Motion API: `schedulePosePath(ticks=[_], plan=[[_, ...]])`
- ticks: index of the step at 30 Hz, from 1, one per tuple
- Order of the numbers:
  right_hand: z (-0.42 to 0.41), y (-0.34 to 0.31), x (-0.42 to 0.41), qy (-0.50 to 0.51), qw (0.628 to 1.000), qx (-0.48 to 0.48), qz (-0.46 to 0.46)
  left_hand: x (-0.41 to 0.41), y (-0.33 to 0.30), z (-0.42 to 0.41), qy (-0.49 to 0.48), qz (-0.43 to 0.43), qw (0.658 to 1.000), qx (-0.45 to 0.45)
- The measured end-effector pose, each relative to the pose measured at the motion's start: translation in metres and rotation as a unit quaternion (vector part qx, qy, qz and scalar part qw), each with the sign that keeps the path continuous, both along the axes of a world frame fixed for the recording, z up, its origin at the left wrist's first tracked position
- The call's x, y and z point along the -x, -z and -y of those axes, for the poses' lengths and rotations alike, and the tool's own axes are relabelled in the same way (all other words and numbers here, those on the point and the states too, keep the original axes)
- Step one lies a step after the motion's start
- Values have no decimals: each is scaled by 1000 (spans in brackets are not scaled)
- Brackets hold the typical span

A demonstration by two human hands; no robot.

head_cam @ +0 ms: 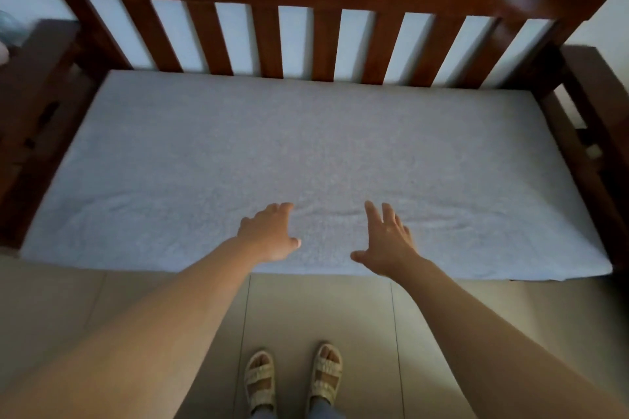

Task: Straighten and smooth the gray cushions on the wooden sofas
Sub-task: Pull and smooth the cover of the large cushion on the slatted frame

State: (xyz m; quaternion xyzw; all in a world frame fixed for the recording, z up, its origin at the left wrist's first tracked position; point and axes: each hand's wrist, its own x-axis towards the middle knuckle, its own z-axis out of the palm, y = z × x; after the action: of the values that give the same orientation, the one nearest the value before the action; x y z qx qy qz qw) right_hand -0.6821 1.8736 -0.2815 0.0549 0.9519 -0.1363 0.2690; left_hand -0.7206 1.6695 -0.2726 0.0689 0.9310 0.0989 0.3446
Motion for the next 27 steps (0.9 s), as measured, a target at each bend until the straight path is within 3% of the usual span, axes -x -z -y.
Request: schedulePosePath(ticks=[5, 12, 18, 27], plan=[[19, 80, -11, -11, 1000, -7, 12, -8, 79, 19, 25, 11, 999, 20], [40, 202, 2, -51, 999, -13, -14, -5, 202, 24, 54, -48, 997, 33], [42, 311, 33, -142, 983, -106, -57, 16, 317, 16, 86, -126, 987, 46], [38, 394, 37, -126, 942, -98, -294, 12, 401, 14, 84, -330, 939, 40]])
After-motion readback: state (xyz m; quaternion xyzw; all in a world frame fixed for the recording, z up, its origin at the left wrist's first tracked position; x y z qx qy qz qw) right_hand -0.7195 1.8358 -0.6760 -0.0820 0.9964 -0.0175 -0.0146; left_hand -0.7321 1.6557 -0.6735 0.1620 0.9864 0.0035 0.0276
